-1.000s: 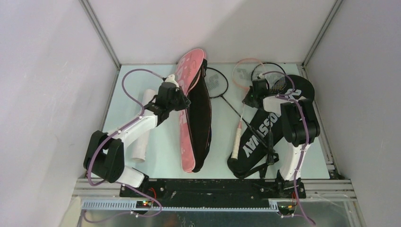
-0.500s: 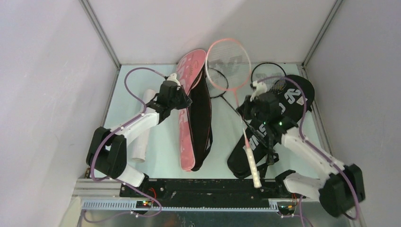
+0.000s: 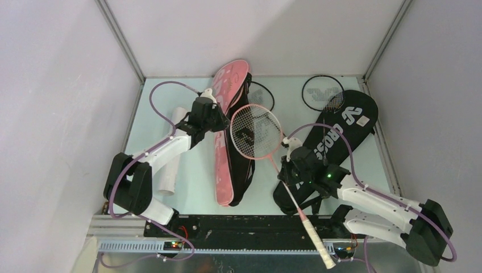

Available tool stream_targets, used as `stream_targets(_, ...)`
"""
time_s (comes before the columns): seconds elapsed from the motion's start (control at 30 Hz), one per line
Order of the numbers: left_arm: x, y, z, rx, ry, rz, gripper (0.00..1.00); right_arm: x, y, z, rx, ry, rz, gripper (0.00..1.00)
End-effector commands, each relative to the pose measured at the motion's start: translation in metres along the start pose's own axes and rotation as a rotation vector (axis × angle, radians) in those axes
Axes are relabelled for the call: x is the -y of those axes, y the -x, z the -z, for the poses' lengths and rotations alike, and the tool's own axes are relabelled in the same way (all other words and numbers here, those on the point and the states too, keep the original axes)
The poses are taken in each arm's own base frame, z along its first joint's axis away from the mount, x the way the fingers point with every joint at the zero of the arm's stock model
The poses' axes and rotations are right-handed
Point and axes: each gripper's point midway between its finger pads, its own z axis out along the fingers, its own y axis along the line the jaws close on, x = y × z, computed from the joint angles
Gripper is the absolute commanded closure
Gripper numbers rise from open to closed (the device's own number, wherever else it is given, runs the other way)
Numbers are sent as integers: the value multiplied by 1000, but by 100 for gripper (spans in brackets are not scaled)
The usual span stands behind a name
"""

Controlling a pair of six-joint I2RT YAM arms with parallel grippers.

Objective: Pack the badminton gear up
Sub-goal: Place the racket in the racket bag.

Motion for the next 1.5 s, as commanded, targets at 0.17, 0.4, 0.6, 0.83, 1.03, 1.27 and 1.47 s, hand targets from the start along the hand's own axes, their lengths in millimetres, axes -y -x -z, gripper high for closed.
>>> stream_targets(0.17, 37, 21, 13, 41, -127, -17, 100, -33, 52, -23, 163, 56, 14, 100)
stream_targets(0.4, 67, -5, 15, -23, -207, -41, 100, -73, 124, -43, 316, 131, 24, 100)
stream_targets(0.6, 86, -23, 32, -63, -291, -85, 100, -76, 169, -74, 340, 147, 14, 100)
stream_targets(0.83, 118, -36, 59, -107, -525, -116, 100, -66, 209, -106, 355, 231, -42, 100)
stream_targets(1.03, 102, -44, 44, -117, -452, -112, 100, -61, 177, -135, 203, 228, -14, 84)
stream_targets(1.27, 81, -45, 29, -89, -347, -89, 100, -43, 144, -115, 112, 114, 45, 25)
stream_targets(1.47, 68, -46, 22, -72, -294, -82, 100, -23, 102, -56, 120, 3, 62, 3)
